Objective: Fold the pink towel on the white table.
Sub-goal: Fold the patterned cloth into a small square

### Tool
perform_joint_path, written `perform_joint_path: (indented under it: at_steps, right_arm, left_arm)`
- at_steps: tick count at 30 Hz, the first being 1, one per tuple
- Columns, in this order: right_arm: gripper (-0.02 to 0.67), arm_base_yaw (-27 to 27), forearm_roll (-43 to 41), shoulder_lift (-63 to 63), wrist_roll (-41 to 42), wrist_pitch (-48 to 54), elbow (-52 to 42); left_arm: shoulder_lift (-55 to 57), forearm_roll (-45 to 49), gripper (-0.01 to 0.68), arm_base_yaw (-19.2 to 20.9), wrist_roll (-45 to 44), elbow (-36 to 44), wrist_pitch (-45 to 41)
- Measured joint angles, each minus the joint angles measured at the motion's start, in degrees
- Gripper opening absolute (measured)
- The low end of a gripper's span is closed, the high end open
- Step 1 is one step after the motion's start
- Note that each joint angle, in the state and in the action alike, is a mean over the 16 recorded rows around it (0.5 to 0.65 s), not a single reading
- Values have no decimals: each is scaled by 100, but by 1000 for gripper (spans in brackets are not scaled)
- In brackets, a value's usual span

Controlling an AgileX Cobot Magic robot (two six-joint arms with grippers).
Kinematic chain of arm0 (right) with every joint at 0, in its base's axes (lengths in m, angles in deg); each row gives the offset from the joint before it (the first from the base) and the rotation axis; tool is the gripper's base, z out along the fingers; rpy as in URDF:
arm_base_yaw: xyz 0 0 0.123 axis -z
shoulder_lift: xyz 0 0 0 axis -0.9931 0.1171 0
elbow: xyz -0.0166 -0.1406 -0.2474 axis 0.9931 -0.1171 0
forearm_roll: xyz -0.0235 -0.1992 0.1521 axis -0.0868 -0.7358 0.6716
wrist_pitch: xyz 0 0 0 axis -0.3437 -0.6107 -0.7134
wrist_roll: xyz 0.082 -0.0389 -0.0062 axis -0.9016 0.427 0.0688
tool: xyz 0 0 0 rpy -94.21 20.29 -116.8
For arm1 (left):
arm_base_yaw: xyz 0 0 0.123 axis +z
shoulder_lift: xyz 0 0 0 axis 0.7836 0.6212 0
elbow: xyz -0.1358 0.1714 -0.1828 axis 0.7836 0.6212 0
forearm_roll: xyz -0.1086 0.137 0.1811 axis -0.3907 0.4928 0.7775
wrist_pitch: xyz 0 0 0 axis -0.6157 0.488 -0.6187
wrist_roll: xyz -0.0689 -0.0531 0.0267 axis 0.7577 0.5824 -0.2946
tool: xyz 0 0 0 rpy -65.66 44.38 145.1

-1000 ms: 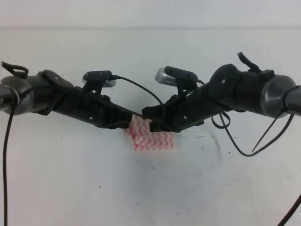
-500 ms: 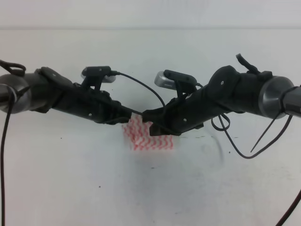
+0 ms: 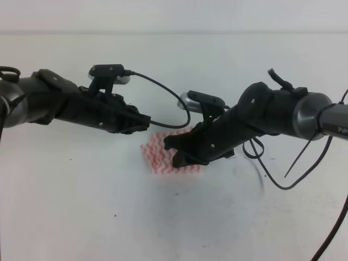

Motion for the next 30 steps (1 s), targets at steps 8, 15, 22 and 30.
perform_joint_path:
  at_steps: [8, 15, 22, 30]
  right_arm:
    - [-18, 2, 174, 9, 111, 86, 1]
    - [-18, 0, 640, -2, 478, 169, 0]
    - [-18, -4, 1044, 22, 819, 194, 0]
    - [-18, -5, 1176, 123, 893, 208, -1]
  left_arm:
    - [3, 14, -4, 2, 80, 0, -77]
    - [11, 44, -5, 2, 186, -1, -78]
    - [3, 77, -5, 2, 221, -1, -46]
    - [-4, 98, -4, 2, 202, 0, -38]
